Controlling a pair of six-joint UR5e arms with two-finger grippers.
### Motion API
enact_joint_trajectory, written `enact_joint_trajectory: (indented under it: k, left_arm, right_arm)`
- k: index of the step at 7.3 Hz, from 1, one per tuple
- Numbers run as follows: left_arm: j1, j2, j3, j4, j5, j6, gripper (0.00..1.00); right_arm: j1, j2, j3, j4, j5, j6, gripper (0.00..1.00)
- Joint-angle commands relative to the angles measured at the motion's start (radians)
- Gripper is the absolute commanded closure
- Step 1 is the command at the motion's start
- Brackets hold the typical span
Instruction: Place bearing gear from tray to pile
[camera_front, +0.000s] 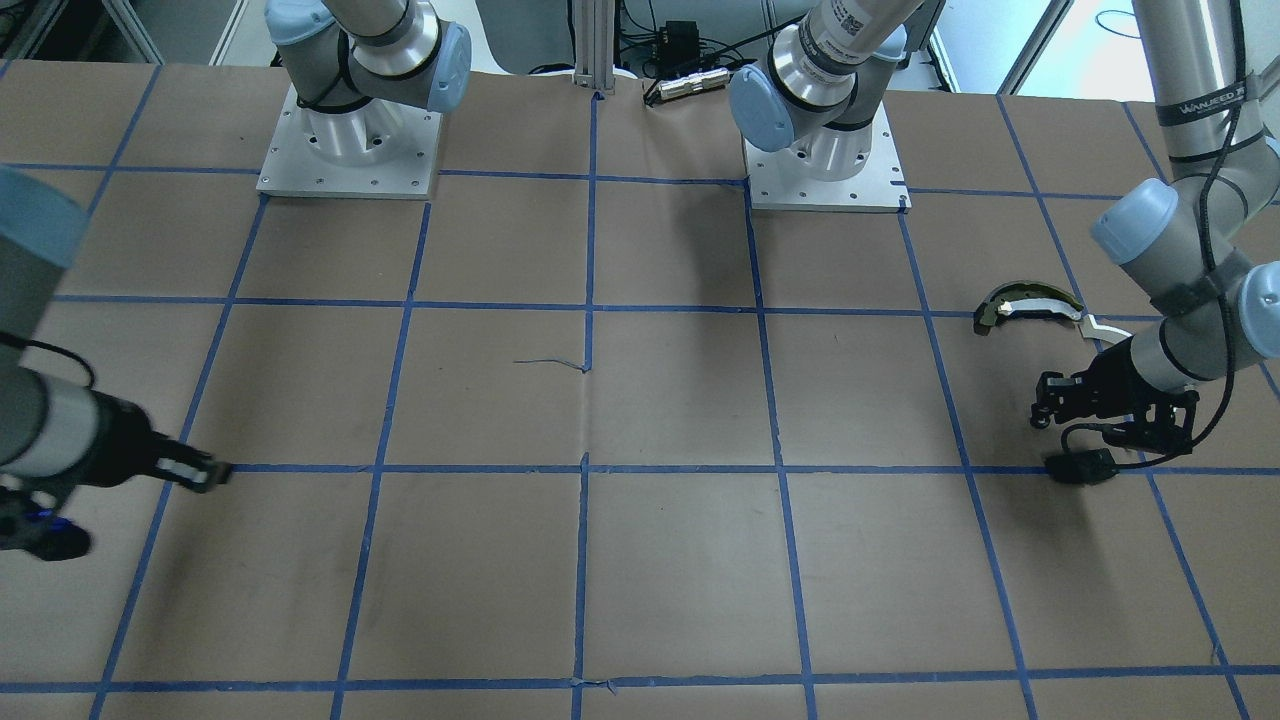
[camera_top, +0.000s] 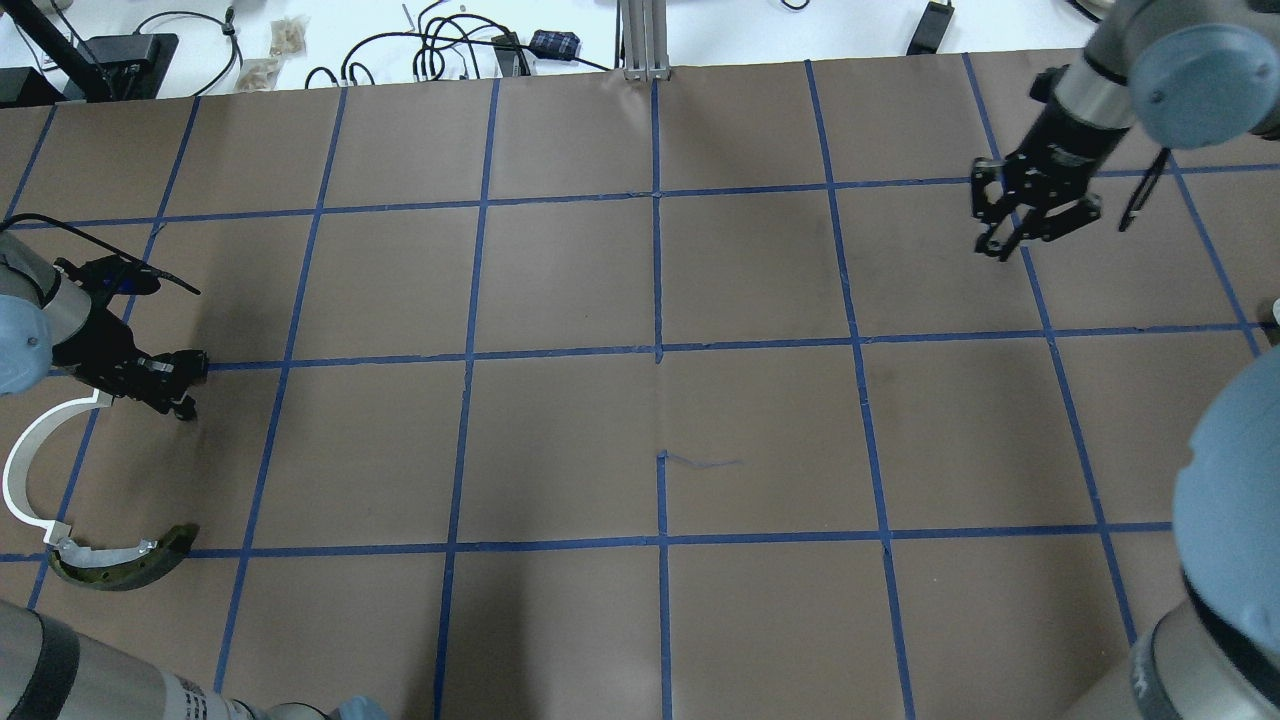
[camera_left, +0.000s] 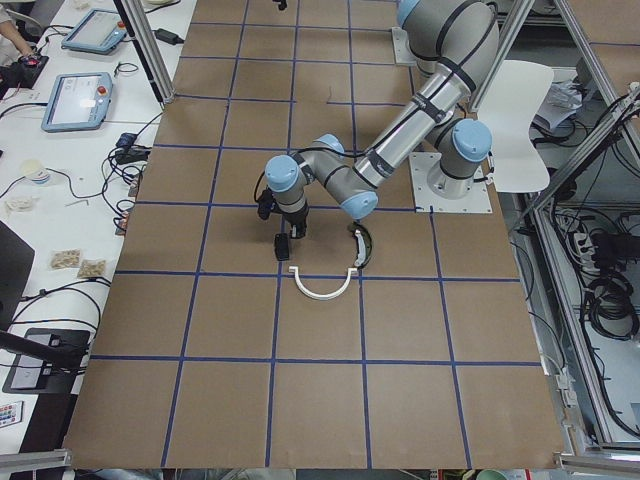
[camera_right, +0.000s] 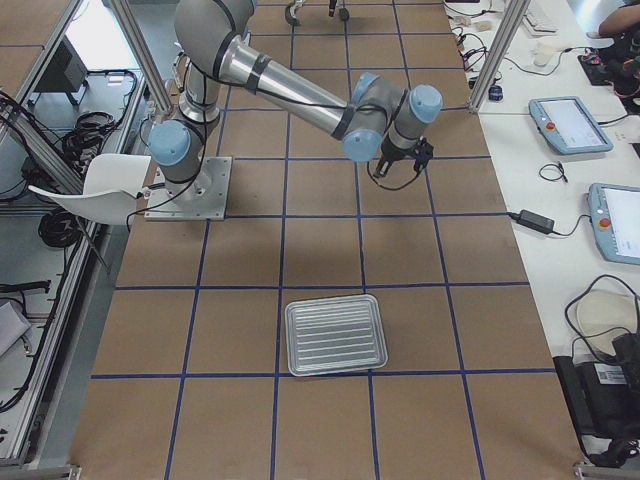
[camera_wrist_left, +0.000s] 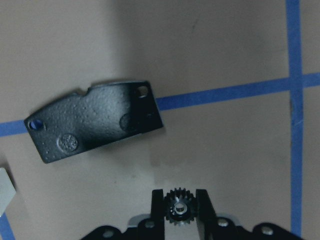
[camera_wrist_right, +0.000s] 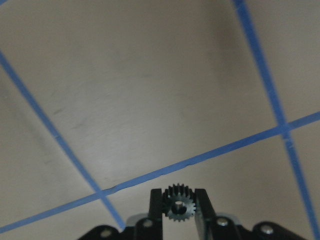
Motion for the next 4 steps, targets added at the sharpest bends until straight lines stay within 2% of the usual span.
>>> enact_joint_trajectory:
  k: [1,2,4]
  left_arm:
    - [0.009,-0.009,0.008,-0.009,-0.001,-0.009,0.0]
    - [0.002,0.014,0.028,-0.021,0.001,-0.01,0.0]
    - [-0.021,0.045,0.137,-0.177,-0.002,-0.059,0.0]
  right_arm:
    - [0.293,0.024,0.052,-0.098,0.065,0.307,1.0]
    - [0.379,0.024,0.086,-0.113,0.105,0.325,1.0]
    - [0.516,0.048,0.118,-0.239,0.103,0.453,1.0]
